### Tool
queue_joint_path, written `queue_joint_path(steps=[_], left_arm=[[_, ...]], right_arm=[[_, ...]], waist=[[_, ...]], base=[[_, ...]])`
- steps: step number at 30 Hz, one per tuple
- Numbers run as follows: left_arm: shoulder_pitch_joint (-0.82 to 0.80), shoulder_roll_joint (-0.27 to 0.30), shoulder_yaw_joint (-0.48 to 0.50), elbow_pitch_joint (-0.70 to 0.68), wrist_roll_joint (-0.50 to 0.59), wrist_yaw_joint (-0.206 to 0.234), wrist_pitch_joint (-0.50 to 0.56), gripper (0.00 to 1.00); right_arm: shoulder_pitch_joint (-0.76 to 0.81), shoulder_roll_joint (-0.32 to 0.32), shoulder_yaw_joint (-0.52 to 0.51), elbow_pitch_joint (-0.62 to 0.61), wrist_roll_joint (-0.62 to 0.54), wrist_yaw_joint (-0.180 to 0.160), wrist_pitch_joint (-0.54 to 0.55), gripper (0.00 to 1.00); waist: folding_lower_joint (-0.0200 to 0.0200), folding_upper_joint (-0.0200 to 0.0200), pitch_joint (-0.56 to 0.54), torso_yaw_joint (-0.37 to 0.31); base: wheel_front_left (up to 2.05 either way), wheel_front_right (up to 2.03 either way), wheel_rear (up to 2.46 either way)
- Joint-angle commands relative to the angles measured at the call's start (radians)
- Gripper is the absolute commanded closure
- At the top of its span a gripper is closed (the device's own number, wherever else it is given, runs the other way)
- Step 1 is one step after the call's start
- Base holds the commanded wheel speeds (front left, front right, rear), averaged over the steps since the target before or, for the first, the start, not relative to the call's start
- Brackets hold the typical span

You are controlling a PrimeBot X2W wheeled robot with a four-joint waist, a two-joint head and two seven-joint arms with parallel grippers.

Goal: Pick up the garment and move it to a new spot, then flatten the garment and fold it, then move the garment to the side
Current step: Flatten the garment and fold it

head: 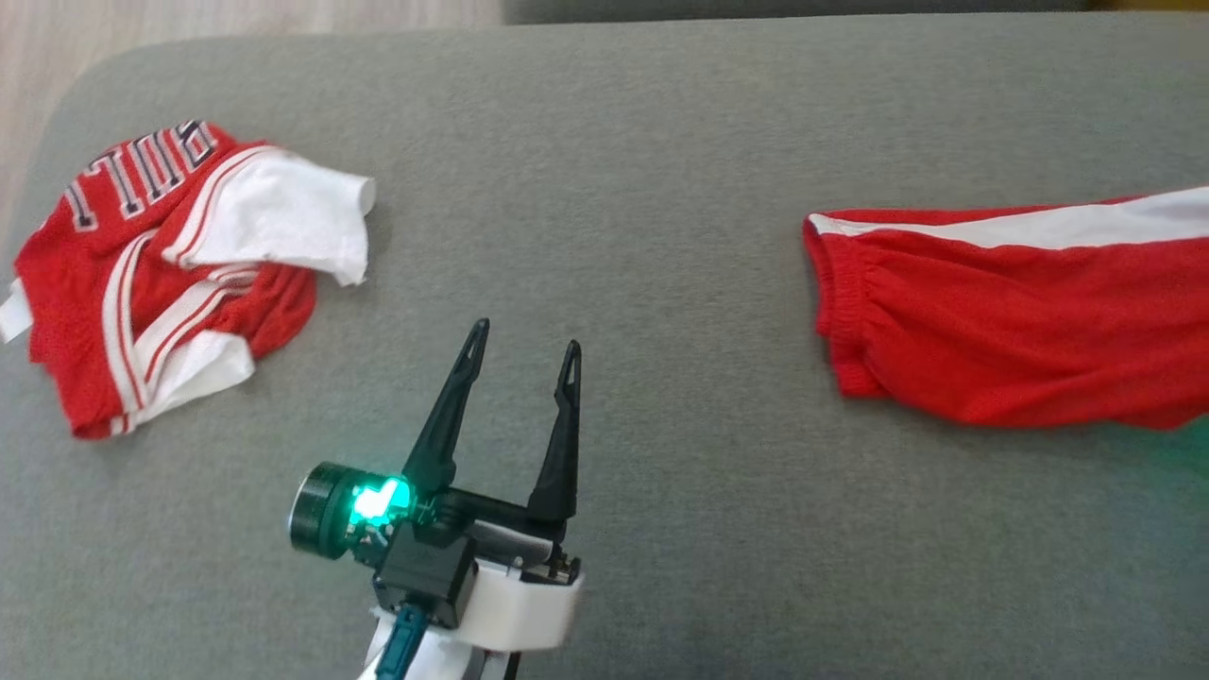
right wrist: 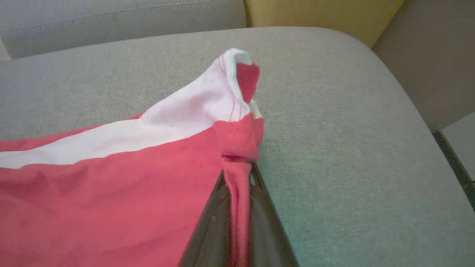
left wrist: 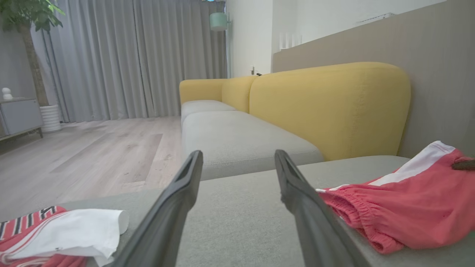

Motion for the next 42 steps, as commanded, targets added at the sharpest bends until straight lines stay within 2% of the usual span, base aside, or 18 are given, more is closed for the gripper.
queue_joint_path(steps=[1,7,14,19,24,25,26,29,33,37,42], left_arm=[[-0.007,-0.013,0.043,-0.027,0.012,-0.01,-0.005,0.0],[0.017,-0.031,0.058,-0.008,0.021,-0.04,-0.005,0.0],[0.029,-0.052,0.067,0.012,0.027,-0.066,-0.005,0.0],[0.026,-0.064,0.074,0.016,0.029,-0.077,-0.005,0.0],[0.015,-0.073,0.071,0.029,0.025,-0.09,-0.005,0.0],[0.015,-0.074,0.07,0.032,0.024,-0.092,-0.005,0.0],[0.015,-0.075,0.07,0.034,0.022,-0.094,-0.005,0.0],[0.024,-0.077,0.074,0.042,0.017,-0.096,-0.005,0.0],[0.042,-0.078,0.084,0.049,0.015,-0.096,-0.005,0.0],[0.069,-0.078,0.097,0.045,0.016,-0.092,-0.005,0.0],[0.125,-0.079,0.13,0.045,0.021,-0.077,-0.005,0.0]], right_arm=[[-0.024,-0.032,-0.003,-0.028,0.005,0.007,0.003,1.0],[-0.054,0.011,0.003,-0.156,0.023,0.007,0.048,1.0],[-0.029,0.098,0.004,-0.373,0.027,0.007,0.109,1.0],[-0.006,0.2,0.008,-0.497,0.015,0.007,0.151,1.0],[0.02,0.324,0.027,-0.532,-0.012,0.007,0.193,1.0],[0.027,0.346,0.027,-0.535,-0.017,0.007,0.197,0.19],[0.034,0.365,0.025,-0.538,-0.021,0.007,0.199,0.0],[0.053,0.385,0.012,-0.568,-0.039,0.007,0.192,0.0],[0.1,0.353,-0.055,-0.622,-0.073,0.007,0.152,0.0],[0.191,0.295,-0.16,-0.665,-0.14,0.007,0.076,0.0],[0.35,0.29,-0.268,-0.713,-0.204,0.007,-0.062,0.0]], waist=[[0.0001,0.0,-0.023,-0.034],[0.0001,0.0,-0.058,-0.08],[0.0001,0.0,-0.077,-0.088],[0.0001,0.0,-0.062,-0.069],[0.0001,0.0,-0.048,-0.034],[0.0001,0.0,-0.049,-0.028],[0.0001,0.0,-0.052,-0.024],[0.0001,0.0,-0.07,-0.019],[0.0001,0.0,-0.115,-0.023],[0.0001,0.0,-0.167,-0.03],[0.0001,0.0,-0.236,-0.045]], base=[[0.0,0.0,0.0],[0.0,0.0,0.0],[0.0,0.0,0.0],[0.0,0.0,0.0],[0.0,0.0,0.0],[0.0,0.0,0.0],[0.0,0.0,0.0],[0.0,0.0,0.0],[0.0,0.0,0.0],[0.0,0.0,0.0],[0.0,0.0,0.0]])
